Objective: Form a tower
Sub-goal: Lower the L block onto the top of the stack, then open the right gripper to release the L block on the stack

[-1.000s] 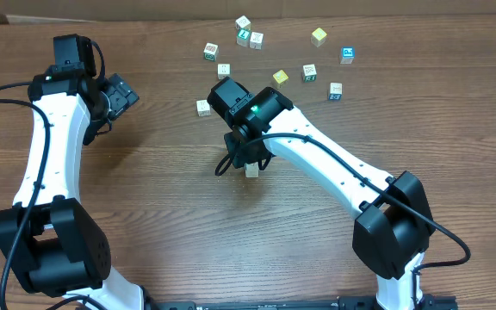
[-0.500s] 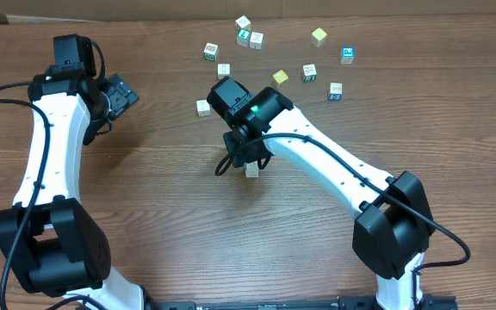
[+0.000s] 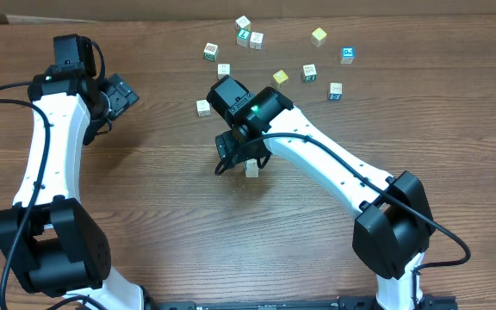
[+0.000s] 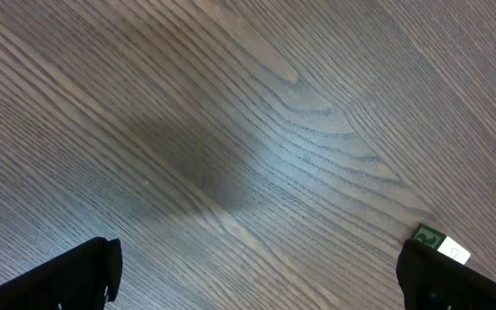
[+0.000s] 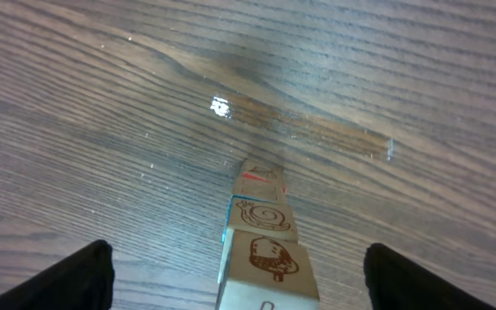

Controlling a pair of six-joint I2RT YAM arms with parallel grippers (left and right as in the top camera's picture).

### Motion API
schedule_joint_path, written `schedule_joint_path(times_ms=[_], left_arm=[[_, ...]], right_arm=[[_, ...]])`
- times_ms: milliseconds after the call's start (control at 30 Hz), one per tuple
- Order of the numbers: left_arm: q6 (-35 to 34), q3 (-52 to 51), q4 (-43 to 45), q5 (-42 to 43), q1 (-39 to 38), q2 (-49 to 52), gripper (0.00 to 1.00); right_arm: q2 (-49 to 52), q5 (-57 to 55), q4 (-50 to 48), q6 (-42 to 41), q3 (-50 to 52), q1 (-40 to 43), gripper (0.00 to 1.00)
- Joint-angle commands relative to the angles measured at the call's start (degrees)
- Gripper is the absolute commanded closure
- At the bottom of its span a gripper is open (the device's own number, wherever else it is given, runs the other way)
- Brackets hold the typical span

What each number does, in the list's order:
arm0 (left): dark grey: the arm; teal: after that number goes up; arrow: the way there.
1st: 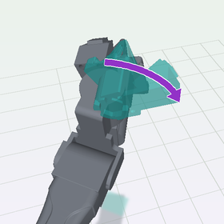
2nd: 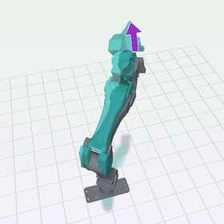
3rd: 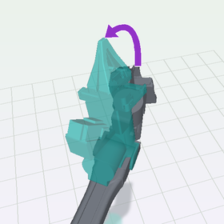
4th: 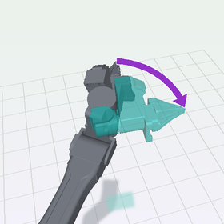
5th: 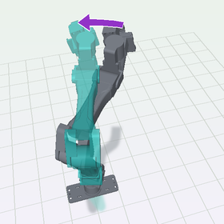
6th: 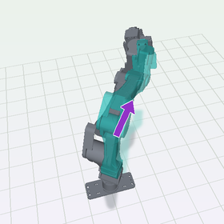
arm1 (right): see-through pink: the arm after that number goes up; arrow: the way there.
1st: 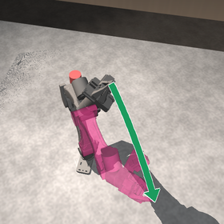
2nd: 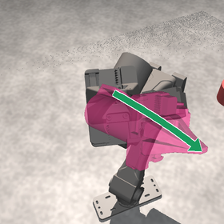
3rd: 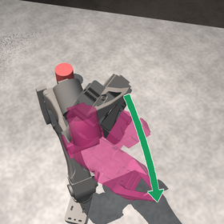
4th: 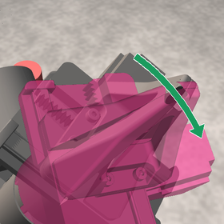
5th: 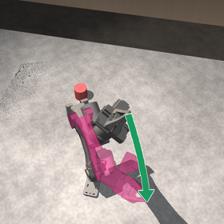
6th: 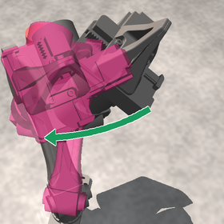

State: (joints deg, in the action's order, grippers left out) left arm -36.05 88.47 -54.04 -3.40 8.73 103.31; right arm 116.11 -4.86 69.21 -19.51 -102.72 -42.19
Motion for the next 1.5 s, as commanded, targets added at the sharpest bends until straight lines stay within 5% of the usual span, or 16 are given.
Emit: schedule_joint_path(times_ms=[0,400,800,1467], left_arm=[[0.1,1.2,0.1,0.0,-0.2,0.4,0.01],[0.1,1.2,0.1,0.0,-0.2,0.4,0.0],[0.1,1.2,0.1,0.0,-0.2,0.4,0.0],[0.1,1.2,0.1,0.0,-0.2,0.4,0.0]], right_arm=[[-0.1,-0.2,0.1,-3.3,0.4,0.4,0.09],[0.0,-0.2,-2.4,-6.3,5.2,0.3,0.1],[0.0,-0.2,-8.6,-9.7,8.7,-0.2,0.31],[0.1,-5.2,-9.5,-16.4,11.0,-2.0,0.34]])
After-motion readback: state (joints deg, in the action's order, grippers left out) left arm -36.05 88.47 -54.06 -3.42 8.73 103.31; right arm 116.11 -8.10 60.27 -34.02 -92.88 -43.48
